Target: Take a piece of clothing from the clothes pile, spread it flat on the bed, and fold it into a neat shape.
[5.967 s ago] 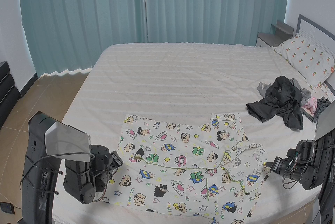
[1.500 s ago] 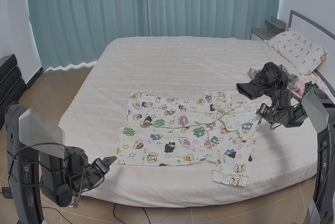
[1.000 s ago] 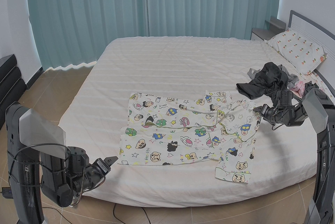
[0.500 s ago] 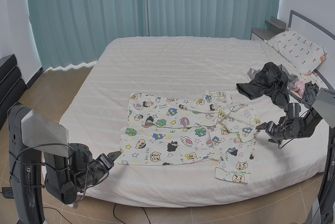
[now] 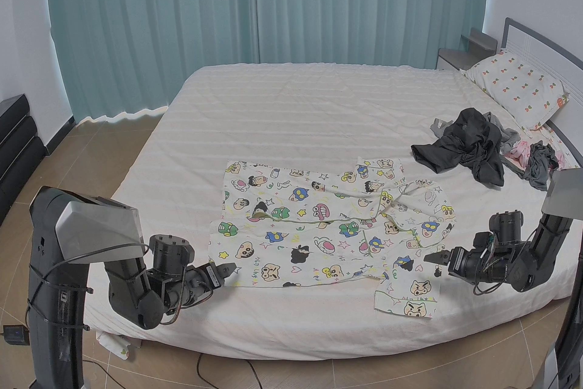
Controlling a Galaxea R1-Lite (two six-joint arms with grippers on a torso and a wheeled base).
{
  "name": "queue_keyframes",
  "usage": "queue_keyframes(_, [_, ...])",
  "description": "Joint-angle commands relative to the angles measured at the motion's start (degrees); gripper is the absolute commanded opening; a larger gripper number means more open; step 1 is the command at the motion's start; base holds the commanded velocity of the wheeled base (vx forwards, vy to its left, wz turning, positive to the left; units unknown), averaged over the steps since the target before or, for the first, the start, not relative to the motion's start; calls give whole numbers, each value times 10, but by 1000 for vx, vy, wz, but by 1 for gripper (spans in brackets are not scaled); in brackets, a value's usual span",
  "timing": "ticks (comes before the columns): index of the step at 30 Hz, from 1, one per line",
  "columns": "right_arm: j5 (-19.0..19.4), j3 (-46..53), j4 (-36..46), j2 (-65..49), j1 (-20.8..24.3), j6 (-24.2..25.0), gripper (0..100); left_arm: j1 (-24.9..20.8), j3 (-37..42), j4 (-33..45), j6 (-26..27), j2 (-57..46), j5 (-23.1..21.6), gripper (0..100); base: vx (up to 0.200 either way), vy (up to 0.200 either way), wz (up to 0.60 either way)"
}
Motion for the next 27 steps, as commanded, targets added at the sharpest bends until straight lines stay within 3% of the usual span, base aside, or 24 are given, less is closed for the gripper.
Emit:
queue_keyframes(1, [0,32,-9,-8,19,-2,100,4,-48,20,21,29,3,100,0,0,0])
queue_keyframes(12, [-3,49,-21,-1,22,-6,100,6,-113,156,49,28,1,100,0,0,0])
queue_keyframes(14, [-17,54,-25,9,22,-26,100,5,-115,159,49,28,1,100,0,0,0])
queue_keyframes(15, [-17,54,-25,9,22,-26,100,5,-115,159,49,28,1,0,0,0,0])
queue_keyframes(17, [-37,69,-42,33,21,-69,100,5,-121,160,48,28,1,0,0,0,0])
queue_keyframes(20, [-42,88,-73,55,22,-94,100,6,-124,159,48,29,2,0,0,0,0])
queue_keyframes(27, [-51,104,-142,116,47,-103,100,10,-124,157,46,28,9,0,0,0,0])
